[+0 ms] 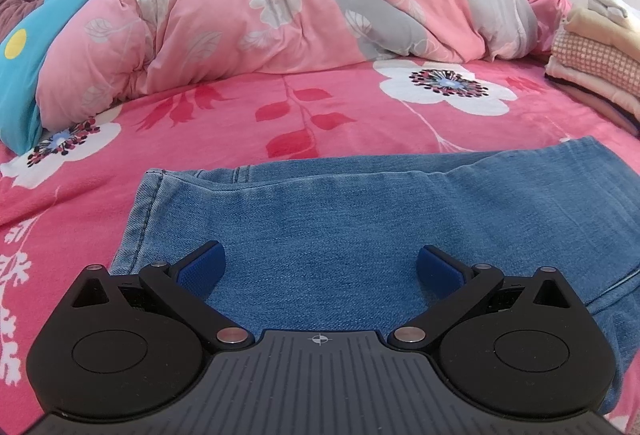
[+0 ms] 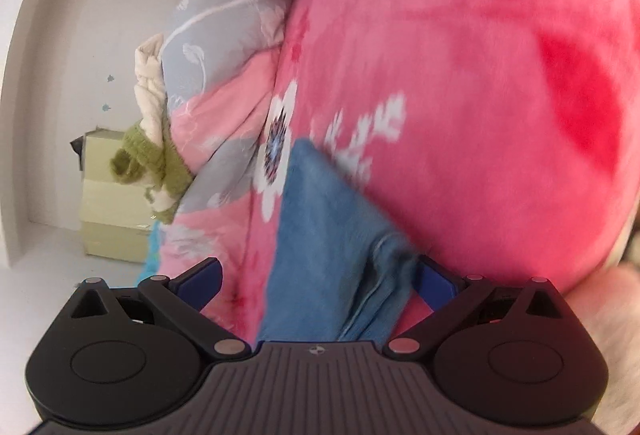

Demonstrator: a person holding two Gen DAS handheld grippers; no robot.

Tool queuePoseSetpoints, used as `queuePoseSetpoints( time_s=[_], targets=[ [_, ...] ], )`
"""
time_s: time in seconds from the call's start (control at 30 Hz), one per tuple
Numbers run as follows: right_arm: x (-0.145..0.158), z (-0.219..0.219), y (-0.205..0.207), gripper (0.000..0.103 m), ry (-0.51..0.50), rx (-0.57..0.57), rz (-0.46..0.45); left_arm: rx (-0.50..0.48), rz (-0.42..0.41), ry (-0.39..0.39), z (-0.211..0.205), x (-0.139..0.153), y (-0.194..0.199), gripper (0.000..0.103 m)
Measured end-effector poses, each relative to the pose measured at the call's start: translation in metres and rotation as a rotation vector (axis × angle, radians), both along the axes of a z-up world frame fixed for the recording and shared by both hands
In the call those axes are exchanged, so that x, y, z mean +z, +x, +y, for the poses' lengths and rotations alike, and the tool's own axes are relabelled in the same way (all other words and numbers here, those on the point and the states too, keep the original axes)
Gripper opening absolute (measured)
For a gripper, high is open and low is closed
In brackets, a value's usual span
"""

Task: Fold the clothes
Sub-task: 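Grasp the edge of the folded jeans with the right gripper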

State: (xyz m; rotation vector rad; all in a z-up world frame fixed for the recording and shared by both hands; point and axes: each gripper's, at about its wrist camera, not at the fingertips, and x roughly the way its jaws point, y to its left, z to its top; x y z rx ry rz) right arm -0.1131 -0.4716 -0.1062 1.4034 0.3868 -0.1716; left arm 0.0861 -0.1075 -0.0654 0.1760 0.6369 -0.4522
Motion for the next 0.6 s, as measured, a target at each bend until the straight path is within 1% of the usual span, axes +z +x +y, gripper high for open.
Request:
queuePoseSetpoints(
  time_s=[0.03,0.13,0.2,0.27,0.33,0.4,0.47,0.53,0.57,0.6],
  targets=[
    [-0.001,0.001,0.003,0.102,0.014,0.008,-0.002,-0.001,0.0,-0.001,0.0,0.0,0.0,0.103],
    [0.003,0.0,0.018,0.103,-0.01,-0.007,0.014,-0.005,-0.002,-0.005,0.001,0.0,-0.001,0.103],
    [0.005,0.002,0.02,0.103,-0.02,-0.012,0.022,-0.007,-0.004,-0.008,0.002,-0.001,-0.001,0.103],
    [0.007,0.007,0.016,0.1,-0.03,-0.001,0.022,-0.009,-0.005,-0.011,0.002,-0.001,-0.001,0.103],
    [0.008,0.014,0.016,0.094,-0.05,0.013,0.033,-0.011,-0.008,-0.013,0.003,-0.002,-0.001,0.103],
    [0.009,0.021,0.016,0.093,-0.069,0.027,0.044,-0.014,-0.011,-0.014,0.003,-0.003,-0.001,0.103],
    [0.011,0.023,0.021,0.087,-0.095,0.033,0.063,-0.02,-0.013,-0.015,0.004,-0.003,-0.001,0.103],
    [0.014,0.023,0.028,0.074,-0.133,0.034,0.08,-0.026,-0.013,-0.017,0.005,-0.003,-0.001,0.103],
    [0.016,0.025,0.031,0.07,-0.16,0.033,0.095,-0.029,-0.013,-0.018,0.005,-0.003,-0.001,0.103],
    [0.017,0.026,0.033,0.063,-0.187,0.032,0.11,-0.032,-0.014,-0.018,0.006,-0.003,-0.001,0.103]
  ],
)
